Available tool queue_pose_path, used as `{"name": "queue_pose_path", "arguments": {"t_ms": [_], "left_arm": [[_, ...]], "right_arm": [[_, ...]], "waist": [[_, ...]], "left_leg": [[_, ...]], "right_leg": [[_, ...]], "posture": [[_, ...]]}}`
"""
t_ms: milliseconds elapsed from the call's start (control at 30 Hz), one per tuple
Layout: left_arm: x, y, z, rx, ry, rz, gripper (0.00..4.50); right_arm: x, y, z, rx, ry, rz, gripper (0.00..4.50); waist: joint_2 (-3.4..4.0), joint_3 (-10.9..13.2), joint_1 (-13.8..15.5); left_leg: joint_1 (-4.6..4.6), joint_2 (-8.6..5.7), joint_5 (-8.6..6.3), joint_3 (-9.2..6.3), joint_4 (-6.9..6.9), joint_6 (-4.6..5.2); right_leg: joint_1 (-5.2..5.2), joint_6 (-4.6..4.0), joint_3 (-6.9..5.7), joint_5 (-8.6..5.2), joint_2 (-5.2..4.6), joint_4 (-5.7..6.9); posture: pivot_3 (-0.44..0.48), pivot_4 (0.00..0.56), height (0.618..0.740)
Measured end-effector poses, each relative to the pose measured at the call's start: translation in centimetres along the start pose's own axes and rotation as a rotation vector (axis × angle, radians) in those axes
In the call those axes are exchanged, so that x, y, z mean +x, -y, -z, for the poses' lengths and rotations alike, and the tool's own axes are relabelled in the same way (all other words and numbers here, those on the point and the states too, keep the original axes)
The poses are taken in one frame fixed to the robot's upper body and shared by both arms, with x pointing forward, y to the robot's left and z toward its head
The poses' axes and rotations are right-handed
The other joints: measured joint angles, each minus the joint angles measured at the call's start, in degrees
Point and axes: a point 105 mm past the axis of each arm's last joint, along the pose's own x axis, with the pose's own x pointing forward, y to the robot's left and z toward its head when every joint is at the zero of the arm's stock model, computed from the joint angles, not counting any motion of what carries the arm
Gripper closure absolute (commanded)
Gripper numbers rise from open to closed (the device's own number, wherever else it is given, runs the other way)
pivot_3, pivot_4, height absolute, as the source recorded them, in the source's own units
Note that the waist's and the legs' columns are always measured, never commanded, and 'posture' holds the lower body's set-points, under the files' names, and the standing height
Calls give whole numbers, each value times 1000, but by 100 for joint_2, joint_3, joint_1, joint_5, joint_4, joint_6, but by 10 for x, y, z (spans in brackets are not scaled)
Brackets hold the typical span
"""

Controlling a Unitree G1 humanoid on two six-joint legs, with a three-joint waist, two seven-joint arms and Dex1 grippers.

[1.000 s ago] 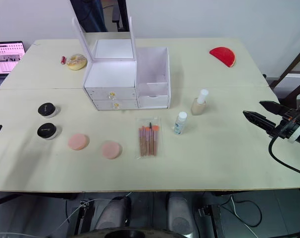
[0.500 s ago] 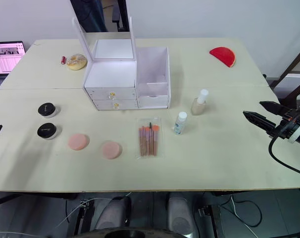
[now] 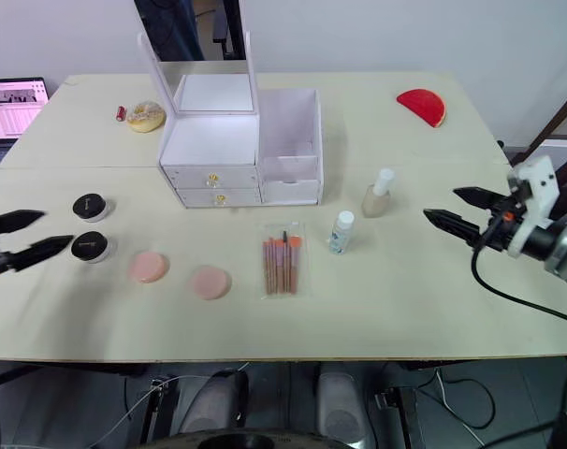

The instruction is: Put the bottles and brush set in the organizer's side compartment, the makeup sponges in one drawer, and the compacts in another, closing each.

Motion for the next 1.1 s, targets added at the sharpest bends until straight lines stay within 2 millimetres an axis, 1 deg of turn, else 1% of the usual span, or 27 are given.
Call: {"name": "queue_pose_path", "arguments": {"t_ms": [33, 67, 133, 200, 267, 333, 400, 500, 567, 633, 900, 1000, 1100], "left_arm": [[10, 11, -5, 15, 10, 48, 0], [21, 27, -11, 30, 23, 112, 0], [32, 50, -20, 43, 43, 193, 0], [36, 59, -31, 48, 67, 215, 0], [39, 67, -41, 61, 95, 233, 0], [41, 77, -48, 65, 109, 256, 0], [44, 82, -51, 52, 119, 275, 0], [49, 92, -58, 45, 137, 307, 0], [52, 95, -63, 37, 155, 314, 0], [54, 97, -67, 40, 162, 316, 0], [57, 103, -70, 30, 155, 333, 0], [57, 103, -70, 30, 156, 333, 0], [57, 104, -71, 29, 158, 334, 0]], "right_arm": [[6, -1, -1, -7, -3, -1, 56], [13, -4, -1, -14, -5, -7, 56], [21, -4, 4, -8, -23, -11, 56], [26, -2, 5, 8, -19, 0, 56], [35, -4, 2, 15, -1, -5, 56], [43, -6, 1, 25, 9, -13, 56], [49, -6, 5, 38, 2, -9, 56], [62, -14, 10, 54, 2, -33, 56], [68, -14, 14, 73, 5, -29, 56], [70, -12, 15, 75, 3, -17, 56], [73, -4, 17, 80, 10, 7, 56], [74, -3, 15, 77, 20, 9, 890], [76, -4, 14, 77, 29, 1, 2336]], "waist": [[0, 0, 0], [-1, 0, 0], [0, 0, -3], [1, 1, -8], [1, 1, -19], [1, 0, -13], [0, 0, -3], [0, 0, 6], [0, 0, 10], [1, 0, 8], [1, 1, -8], [1, 0, -7], [1, 0, -7]], "left_leg": [[-1, 0, 0, 0, 0, 0], [-1, 0, 0, 0, -1, 0], [-1, 0, 0, -1, -3, 0], [0, 0, 0, -1, -2, 1], [1, 0, 1, -1, 1, 2], [4, 0, 1, -1, 2, 2], [3, 0, 1, -2, 3, 2], [0, -1, 1, -3, 4, 2], [-2, -1, 1, -3, 5, 2], [-1, -2, 1, -4, 5, 2], [1, -2, 1, -4, 4, 2], [1, -2, 1, -4, 4, 2], [0, -2, 1, -4, 4, 2]], "right_leg": [[0, 1, 0, 1, 0, -1], [0, 3, 0, 2, 0, -1], [-1, 7, 0, 2, 1, 0], [-1, 7, 0, 2, 2, 0], [0, 4, 1, 3, 2, 0], [3, 2, 1, 3, 3, 1], [5, 1, 1, 2, 4, 0], [5, 2, 1, 3, 4, -2], [5, 3, 1, 3, 4, -3], [5, 3, 1, 3, 4, -3], [5, 2, 2, 2, 5, -2], [5, 2, 2, 2, 5, -2], [5, 2, 2, 3, 5, -2]], "posture": [[0, 150, 739], [0, 150, 739], [0, 150, 739], [0, 150, 739], [0, 150, 739], [0, 150, 739], [0, 150, 739], [0, 150, 739], [0, 150, 739], [0, 150, 739], [0, 150, 739], [0, 150, 739], [0, 150, 739]]}}
